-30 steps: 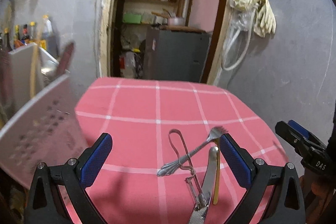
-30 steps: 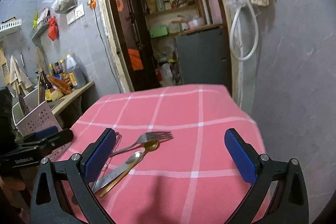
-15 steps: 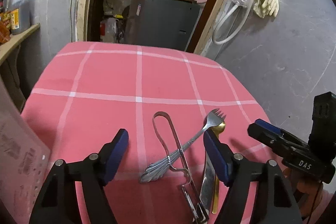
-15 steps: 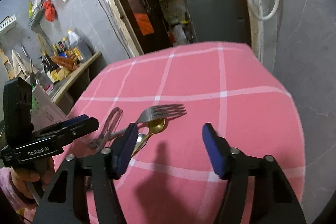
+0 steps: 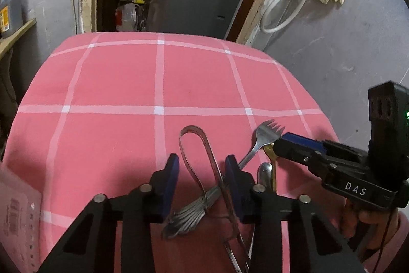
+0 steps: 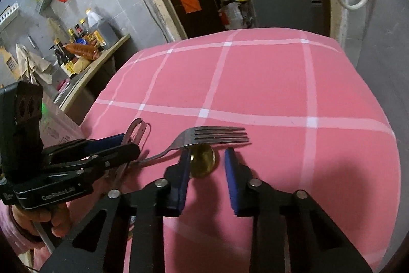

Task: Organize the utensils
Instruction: 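Grasp the metal tongs with the left tool while the right tool grasps a spoon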

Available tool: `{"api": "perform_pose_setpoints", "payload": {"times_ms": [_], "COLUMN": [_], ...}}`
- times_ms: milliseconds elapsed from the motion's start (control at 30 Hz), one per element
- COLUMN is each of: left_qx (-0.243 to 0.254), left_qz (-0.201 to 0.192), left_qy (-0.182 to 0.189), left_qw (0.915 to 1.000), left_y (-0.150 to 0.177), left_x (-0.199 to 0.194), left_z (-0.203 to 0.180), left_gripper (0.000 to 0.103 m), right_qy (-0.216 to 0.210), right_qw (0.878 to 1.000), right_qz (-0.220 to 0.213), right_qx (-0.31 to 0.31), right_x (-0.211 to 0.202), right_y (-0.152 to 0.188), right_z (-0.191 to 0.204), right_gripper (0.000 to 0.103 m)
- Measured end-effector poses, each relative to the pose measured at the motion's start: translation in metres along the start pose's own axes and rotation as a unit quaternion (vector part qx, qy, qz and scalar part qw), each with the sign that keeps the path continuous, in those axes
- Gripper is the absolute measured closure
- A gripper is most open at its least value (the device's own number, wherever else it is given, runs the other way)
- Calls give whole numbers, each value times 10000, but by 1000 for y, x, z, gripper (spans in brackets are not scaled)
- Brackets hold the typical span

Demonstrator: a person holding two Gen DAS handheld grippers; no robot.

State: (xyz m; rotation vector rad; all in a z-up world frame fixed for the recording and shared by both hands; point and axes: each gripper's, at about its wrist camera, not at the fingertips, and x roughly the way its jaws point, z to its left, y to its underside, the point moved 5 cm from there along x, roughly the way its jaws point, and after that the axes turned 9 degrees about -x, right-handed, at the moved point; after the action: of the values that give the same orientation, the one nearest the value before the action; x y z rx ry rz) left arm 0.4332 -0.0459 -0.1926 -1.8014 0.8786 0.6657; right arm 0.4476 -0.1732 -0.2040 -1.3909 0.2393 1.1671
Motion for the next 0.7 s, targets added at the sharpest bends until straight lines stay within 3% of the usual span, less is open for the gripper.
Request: {"api": "perform_pose_setpoints", "payload": {"times_ms": [67, 267, 367, 533, 700], "left_qx": [36, 150, 43, 20, 166], "left_qz": [149, 395, 430, 75, -499], "left_qy": [-51, -169, -43, 229, 466], "left_qw": [9999, 9990, 9991, 9997, 9975], "left_y": [-4, -7, -2, 3, 7], "left_x": [3, 2, -6, -35, -81], "left_z": [-2, -6, -7, -11, -18], "left_gripper": [75, 81, 81, 81, 81], "right_qy": [-50, -155, -84, 176, 626], "right_qw": [10000, 9997, 9993, 9966, 9921], "right_qz": [43, 19, -34, -384, -923], "right_qx": [-2, 171, 353, 704, 568], "right_x": [0, -11, -28, -72, -120], "right_y": [1, 10, 22, 39, 42], "right_z": [-1, -1, -5, -12, 2], "right_gripper": [98, 99, 99, 100, 101]}}
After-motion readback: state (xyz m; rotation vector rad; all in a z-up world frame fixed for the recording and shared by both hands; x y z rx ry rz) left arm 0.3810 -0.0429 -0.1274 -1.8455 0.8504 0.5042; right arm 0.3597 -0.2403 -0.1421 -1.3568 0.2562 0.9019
